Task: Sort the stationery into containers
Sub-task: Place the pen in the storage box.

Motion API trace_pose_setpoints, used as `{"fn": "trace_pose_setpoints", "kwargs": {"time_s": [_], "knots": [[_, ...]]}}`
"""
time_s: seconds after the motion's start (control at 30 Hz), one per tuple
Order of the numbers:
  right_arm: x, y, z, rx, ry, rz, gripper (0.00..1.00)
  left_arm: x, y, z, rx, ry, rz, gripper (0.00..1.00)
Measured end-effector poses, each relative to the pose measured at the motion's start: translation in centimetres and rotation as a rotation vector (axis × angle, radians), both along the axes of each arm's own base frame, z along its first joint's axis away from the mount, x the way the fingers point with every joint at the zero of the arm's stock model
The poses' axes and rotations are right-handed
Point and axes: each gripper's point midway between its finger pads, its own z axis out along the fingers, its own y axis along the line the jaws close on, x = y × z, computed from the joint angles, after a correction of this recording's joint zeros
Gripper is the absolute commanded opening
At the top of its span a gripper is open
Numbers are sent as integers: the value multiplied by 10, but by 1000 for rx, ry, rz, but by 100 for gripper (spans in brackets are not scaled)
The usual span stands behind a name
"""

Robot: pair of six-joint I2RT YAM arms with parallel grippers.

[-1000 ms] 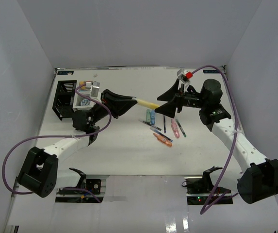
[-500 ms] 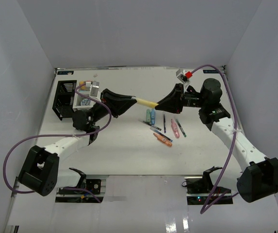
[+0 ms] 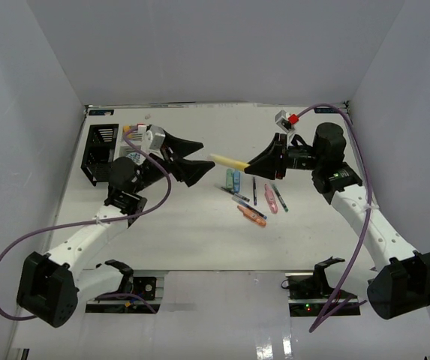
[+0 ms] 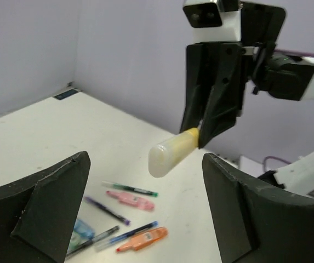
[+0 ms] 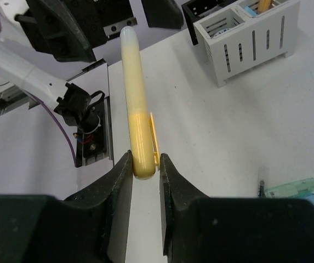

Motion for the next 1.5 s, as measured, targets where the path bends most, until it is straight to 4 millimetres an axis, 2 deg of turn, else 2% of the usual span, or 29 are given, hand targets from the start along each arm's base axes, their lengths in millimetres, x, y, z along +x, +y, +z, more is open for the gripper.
{"fn": "trace_pose_setpoints", "kwargs": {"time_s": [0.2,0.33,0.4,0.5,0.63,0.77,0.93,1.1,1.3,1.43,1.5], "knots": [[0,-8,-18,-75,95,-41,8,25,17,3,254,-183,198,98],[8,-11,-24,-135,167,-74,8,32,20,-11,439,-327,261,98],[10,-12,-26,-157,204,-85,8,29,9,-26,528,-380,243,98],[13,-13,-30,-188,267,-100,8,21,-18,-47,639,-454,182,98],[16,-15,-38,-231,341,-122,8,17,-42,-65,754,-561,138,98],[15,-17,-43,-259,383,-136,8,24,-48,-64,823,-654,154,98],[12,-19,-48,-276,419,-138,8,27,-64,-56,853,-747,151,92],[12,-20,-52,-288,434,-145,8,21,-93,-72,898,-800,82,88],[13,-20,-52,-294,436,-151,8,8,-106,-96,965,-830,-2,74],[13,-21,-53,-301,432,-156,8,8,-107,-101,989,-839,-10,61],[13,-21,-54,-304,435,-155,8,10,-107,-100,993,-837,-7,42]]}}
